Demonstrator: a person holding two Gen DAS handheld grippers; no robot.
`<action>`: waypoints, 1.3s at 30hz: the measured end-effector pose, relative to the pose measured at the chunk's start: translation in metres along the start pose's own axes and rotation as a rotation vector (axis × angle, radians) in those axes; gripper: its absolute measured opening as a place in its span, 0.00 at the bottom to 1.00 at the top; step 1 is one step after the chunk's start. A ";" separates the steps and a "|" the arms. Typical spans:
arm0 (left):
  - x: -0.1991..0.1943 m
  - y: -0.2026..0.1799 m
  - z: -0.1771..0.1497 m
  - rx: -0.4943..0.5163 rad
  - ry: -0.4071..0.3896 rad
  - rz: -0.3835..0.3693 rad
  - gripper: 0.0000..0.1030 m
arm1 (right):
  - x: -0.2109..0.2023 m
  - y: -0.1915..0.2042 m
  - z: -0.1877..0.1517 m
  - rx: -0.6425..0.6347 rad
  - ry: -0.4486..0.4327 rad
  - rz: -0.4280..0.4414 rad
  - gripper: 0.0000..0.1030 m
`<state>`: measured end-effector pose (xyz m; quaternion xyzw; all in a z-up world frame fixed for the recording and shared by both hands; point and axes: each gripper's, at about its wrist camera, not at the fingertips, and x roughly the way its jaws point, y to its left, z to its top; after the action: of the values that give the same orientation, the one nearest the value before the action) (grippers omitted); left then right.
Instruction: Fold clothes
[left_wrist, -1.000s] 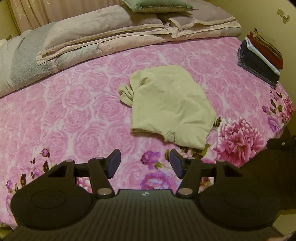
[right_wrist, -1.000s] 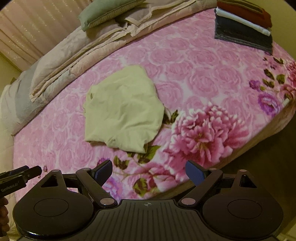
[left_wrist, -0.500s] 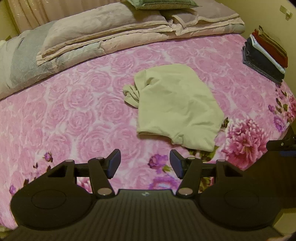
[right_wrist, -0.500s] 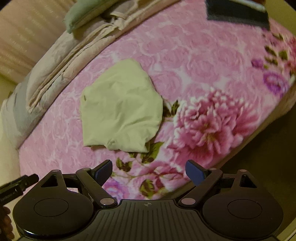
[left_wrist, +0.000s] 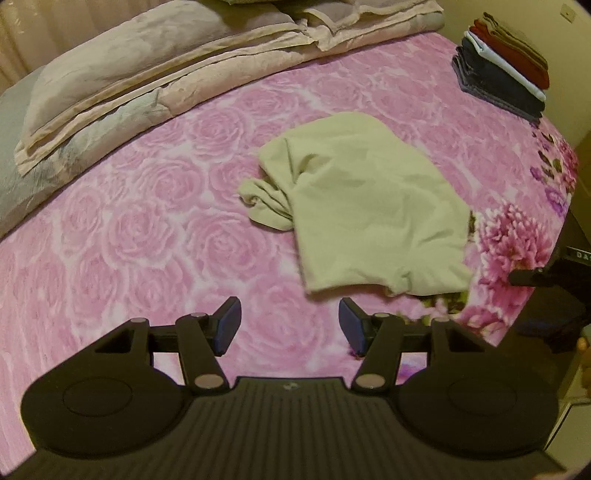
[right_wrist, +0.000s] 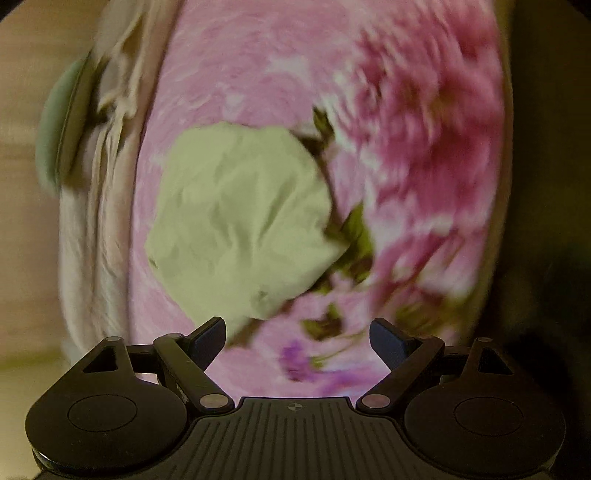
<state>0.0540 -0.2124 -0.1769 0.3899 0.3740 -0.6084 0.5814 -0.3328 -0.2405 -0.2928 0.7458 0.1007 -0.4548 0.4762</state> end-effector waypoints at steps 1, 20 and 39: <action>0.004 0.007 0.002 0.006 0.003 -0.003 0.53 | 0.011 -0.005 -0.003 0.057 0.001 0.020 0.86; 0.059 0.082 0.016 -0.026 0.072 0.020 0.53 | 0.166 0.014 -0.027 0.237 -0.107 0.128 0.08; 0.096 -0.049 0.128 0.243 0.001 -0.247 0.53 | -0.097 -0.035 0.015 -0.466 -0.246 -0.337 0.06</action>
<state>-0.0023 -0.3668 -0.2111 0.4085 0.3431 -0.7158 0.4506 -0.4170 -0.2066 -0.2411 0.5289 0.2661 -0.5788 0.5608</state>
